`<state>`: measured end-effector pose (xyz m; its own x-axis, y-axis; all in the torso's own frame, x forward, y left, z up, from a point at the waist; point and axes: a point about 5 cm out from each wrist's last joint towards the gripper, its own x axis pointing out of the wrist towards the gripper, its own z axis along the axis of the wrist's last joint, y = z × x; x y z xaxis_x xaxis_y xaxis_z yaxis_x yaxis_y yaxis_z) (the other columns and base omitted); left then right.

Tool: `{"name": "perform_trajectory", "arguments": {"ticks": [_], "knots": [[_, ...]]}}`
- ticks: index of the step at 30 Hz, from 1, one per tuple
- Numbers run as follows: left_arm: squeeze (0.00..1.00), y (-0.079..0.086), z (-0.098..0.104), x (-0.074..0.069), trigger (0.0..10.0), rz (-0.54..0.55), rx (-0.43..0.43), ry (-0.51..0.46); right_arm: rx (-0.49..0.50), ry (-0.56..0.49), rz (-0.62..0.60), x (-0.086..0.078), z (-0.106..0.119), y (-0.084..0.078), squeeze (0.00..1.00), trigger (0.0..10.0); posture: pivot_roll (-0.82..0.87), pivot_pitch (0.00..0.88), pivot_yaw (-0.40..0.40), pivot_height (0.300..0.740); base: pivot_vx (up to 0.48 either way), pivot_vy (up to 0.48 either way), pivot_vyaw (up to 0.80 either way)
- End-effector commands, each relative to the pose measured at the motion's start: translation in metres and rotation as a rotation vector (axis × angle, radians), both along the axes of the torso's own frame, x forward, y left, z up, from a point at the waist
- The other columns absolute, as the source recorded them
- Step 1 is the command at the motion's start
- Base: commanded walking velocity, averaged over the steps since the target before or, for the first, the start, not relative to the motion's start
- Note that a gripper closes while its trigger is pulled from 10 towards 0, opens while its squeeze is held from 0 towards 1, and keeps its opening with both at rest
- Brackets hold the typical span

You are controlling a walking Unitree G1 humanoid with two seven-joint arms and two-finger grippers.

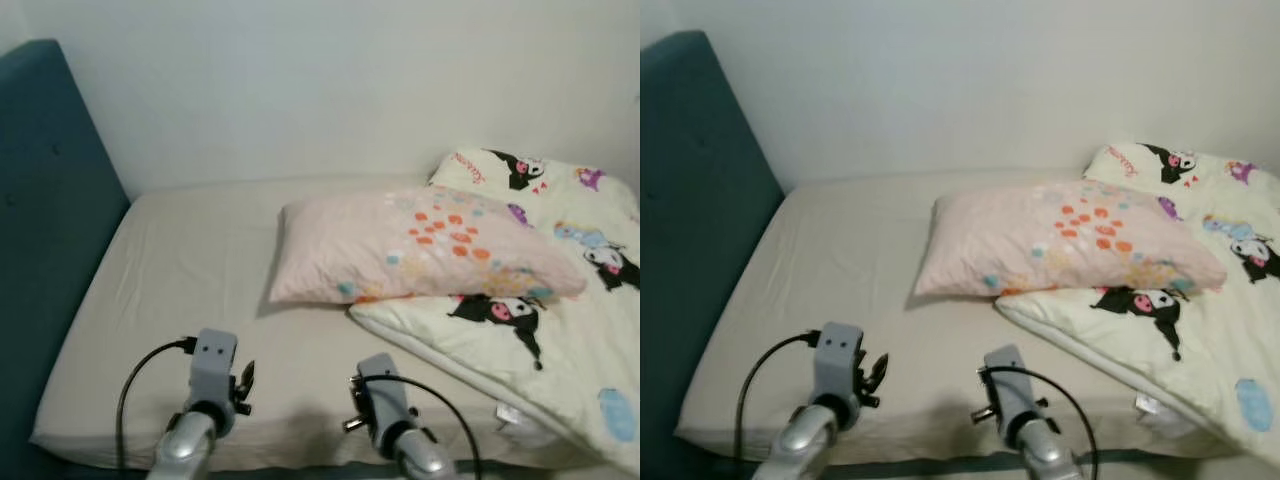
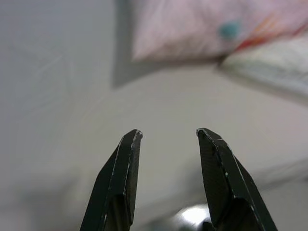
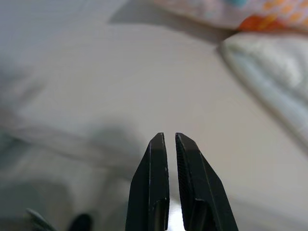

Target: Clean up the room

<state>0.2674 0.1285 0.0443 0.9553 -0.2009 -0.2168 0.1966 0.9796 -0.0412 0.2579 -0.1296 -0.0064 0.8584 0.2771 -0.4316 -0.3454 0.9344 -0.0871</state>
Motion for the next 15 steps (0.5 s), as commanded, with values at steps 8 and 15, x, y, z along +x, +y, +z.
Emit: {"name": "perform_trajectory", "arguments": {"ticks": [8,15], "knots": [[0.0,0.0079,-0.0081,-0.0063,10.0,0.014,0.012,0.036,0.017,0.024,0.008,-0.0028,-0.0032,0.0062,0.0,10.0,-0.06,0.133,-0.007,0.74,0.315,0.0,0.0],[0.0,0.0071,-0.0073,-0.0069,10.0,0.002,0.013,0.028,0.017,0.028,0.009,-0.0025,-0.0035,0.0074,0.0,10.0,-0.05,0.13,-0.005,0.74,0.04,0.0,0.0]]}}
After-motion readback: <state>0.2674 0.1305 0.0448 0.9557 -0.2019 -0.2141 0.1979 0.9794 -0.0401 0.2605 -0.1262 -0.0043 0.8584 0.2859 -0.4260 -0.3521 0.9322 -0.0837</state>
